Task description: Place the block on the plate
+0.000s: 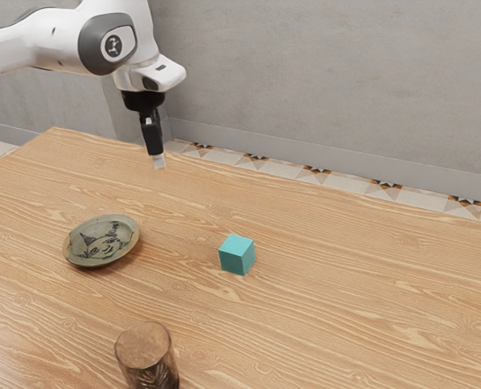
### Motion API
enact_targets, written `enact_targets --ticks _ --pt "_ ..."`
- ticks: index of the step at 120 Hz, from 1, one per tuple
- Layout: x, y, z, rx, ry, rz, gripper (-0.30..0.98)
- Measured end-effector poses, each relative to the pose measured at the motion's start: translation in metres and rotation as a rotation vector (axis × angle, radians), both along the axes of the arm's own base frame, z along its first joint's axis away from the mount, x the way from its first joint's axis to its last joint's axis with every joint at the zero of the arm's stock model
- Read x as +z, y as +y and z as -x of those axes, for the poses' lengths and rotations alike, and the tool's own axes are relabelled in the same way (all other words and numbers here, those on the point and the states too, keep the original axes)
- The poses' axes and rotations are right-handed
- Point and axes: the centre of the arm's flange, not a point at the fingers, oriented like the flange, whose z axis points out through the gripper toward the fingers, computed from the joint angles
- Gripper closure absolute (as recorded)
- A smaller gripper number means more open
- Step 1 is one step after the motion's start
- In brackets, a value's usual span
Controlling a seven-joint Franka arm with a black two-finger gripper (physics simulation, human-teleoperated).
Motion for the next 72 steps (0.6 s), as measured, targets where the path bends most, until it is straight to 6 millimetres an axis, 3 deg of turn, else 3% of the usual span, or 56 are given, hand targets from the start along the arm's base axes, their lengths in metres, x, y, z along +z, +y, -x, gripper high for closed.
enact_targets --ticks 30,51,61,72 --pt "-0.002 0.0 0.0 0.012 0.006 0.0 0.0" --pt "-0.017 0.0 -0.008 0.034 0.026 0.003 0.0" --pt "-0.032 -0.009 -0.016 0.055 0.045 0.002 0.0" --pt "-0.05 -0.029 -0.04 0.079 0.038 0.001 0.0"
